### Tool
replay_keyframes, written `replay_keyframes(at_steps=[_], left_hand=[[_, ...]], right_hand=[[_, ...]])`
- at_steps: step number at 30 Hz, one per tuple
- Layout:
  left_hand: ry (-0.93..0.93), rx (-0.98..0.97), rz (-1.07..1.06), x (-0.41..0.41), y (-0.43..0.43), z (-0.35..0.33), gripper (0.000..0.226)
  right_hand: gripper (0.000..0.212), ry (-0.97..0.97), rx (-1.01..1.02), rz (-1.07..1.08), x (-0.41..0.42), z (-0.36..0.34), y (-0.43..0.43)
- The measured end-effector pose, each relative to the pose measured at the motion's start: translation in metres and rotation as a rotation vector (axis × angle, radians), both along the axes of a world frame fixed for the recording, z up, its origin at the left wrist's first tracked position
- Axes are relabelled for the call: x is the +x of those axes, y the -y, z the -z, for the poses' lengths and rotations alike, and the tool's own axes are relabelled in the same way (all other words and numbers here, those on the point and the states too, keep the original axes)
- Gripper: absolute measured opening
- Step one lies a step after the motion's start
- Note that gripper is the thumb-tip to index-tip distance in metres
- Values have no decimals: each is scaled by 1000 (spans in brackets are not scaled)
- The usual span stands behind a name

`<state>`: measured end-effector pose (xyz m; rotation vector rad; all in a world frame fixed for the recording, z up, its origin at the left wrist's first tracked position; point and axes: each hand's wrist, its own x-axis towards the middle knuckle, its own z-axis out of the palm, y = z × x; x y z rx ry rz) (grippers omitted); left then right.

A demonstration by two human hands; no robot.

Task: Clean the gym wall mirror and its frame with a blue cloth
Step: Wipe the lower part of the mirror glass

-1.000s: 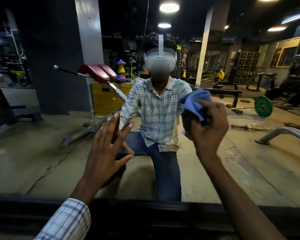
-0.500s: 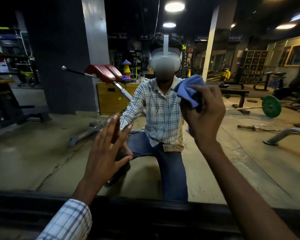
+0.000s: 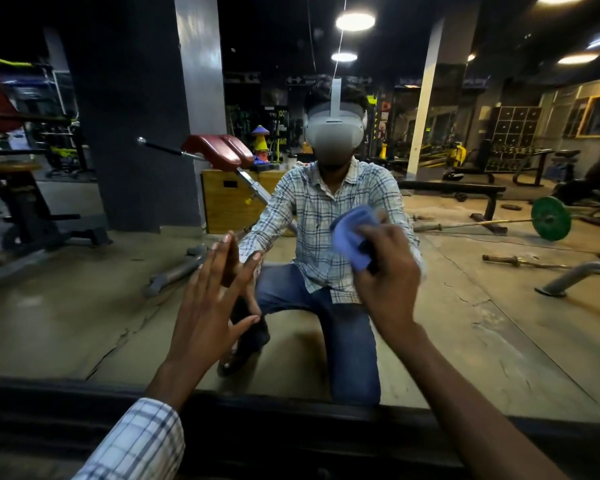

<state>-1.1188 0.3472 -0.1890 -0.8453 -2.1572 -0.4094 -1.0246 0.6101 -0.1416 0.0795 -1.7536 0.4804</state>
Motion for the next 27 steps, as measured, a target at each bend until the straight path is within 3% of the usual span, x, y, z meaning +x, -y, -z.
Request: replay_keyframes(at_steps=[3,8,14,19,27], left_hand=[[-23,-24,-9,-6,9,-1,122],[31,5,-54,-25,34,-5,125],[-101,-30,63,-56,51,-6,117],[-188,-43,118,-74,53,-2,112],[-182,-7,261,-85,61,-2,108]], right_hand=[[33,-142,-156,5,-2,-11,7],[38,-108,-152,33,-5,0,17],[27,-154,-167,72,-8,-2,26],[32,-188,-176,126,-12,-5,39],[33,-138,-298,215,-10,-5,60]])
